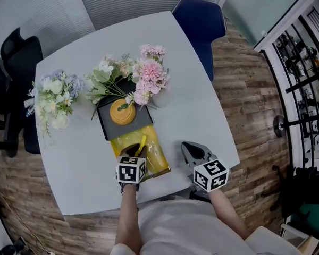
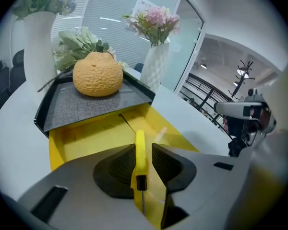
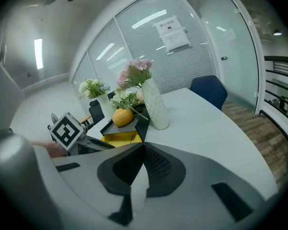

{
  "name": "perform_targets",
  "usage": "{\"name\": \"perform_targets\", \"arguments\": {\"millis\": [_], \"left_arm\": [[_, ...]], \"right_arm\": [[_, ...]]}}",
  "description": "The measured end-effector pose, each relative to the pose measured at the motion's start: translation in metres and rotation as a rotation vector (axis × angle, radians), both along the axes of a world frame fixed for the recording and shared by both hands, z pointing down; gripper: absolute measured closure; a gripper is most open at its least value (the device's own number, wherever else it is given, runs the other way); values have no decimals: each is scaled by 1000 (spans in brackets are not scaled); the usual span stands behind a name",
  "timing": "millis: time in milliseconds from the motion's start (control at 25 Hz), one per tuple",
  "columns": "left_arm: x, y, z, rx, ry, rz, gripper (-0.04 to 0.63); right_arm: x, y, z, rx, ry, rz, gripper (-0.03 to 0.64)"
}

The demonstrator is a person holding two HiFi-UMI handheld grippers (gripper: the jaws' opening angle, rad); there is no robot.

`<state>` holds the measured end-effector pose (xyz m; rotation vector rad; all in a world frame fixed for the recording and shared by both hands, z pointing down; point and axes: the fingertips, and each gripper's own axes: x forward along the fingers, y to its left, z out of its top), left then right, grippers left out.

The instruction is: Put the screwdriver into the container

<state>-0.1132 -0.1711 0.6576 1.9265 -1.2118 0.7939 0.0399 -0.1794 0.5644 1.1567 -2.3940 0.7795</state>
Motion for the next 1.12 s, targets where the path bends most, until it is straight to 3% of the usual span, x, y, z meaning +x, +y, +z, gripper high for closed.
{"name": "perform_targets", "arguments": {"millis": [440, 1000, 1120], "left_arm": [[-5, 4, -37, 107, 55, -79, 496], [-21, 21, -90, 245, 82, -139, 551], [-23, 25, -104, 285, 123, -158, 563]], "right_arm": [[7, 6, -24, 58, -18, 10, 601], [-5, 14, -62, 153, -53, -3, 601], [-8, 18, -67, 167, -57, -6, 601]]}}
